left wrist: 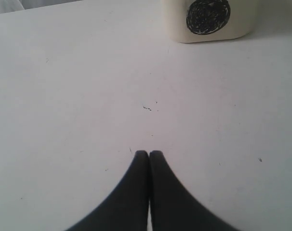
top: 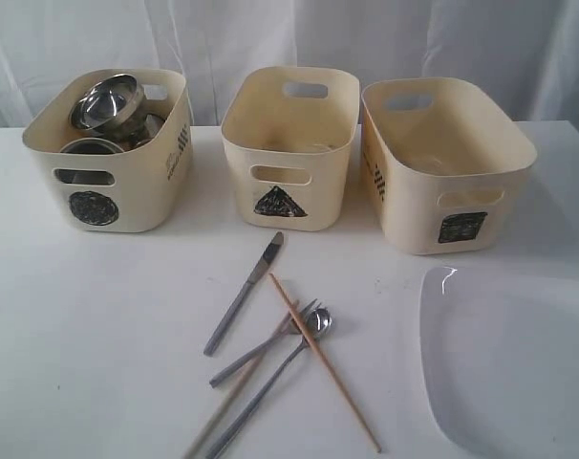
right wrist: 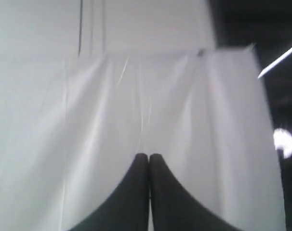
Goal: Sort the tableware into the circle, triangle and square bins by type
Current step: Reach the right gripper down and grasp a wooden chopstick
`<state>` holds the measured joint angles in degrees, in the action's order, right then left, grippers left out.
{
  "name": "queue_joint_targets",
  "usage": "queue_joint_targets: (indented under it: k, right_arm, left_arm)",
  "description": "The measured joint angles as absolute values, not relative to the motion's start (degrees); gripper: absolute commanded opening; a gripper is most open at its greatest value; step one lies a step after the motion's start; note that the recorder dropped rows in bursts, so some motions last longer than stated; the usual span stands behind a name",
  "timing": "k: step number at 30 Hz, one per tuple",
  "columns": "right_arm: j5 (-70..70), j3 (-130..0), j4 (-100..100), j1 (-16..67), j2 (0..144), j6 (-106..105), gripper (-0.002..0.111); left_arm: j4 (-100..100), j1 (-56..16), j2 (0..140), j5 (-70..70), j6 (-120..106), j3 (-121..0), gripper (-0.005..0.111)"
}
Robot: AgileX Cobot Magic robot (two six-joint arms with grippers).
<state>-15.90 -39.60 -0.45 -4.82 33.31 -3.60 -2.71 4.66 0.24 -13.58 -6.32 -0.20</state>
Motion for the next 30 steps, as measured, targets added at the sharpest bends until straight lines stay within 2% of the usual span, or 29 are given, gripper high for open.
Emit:
queue_joint_targets:
  k: [5, 7, 10, 14, 16, 21, 30]
  right_arm:
    - [27.44, -51.38, -14.29, -4.61, 55.94, -3.46, 0.000]
    - [38.20, -52.90, -12.89, -4.47, 62.00, -4.78, 0.000]
    - [48.05, -54.75, -0.31, -2.96, 67.75, -10.62, 0.000]
    - [54.27, -55.32, 24.49, 4.09, 73.56, -22.78, 0.000]
    - [55.06, -55.42, 29.88, 9.65, 76.54, -24.09, 0.000]
    - [52.28, -55.57, 26.44, 19.93, 84.31, -18.94, 0.000]
    - [46.66, -55.57, 23.65, 24.42, 91.38, -13.91, 0.003]
  left_arm:
    - [-2.71, 4.66, 0.24, -13.58, -6.32, -0.20, 0.000]
    - [-2.71, 4.66, 0.24, -13.58, -6.32, -0.20, 0.000]
    - [-2.71, 4.66, 0.24, -13.58, -6.32, -0.20, 0.000]
    - [-2.71, 4.66, 0.24, -13.58, -6.32, -0.20, 0.000]
    - [-2.71, 4.66, 0.24, -13.58, -6.32, -0.20, 0.000]
    - [-2.71, 4.66, 0.24, -13.58, -6.32, -0.20, 0.000]
    - [-2.71, 4.66, 0.24, -13.58, -6.32, -0.20, 0.000]
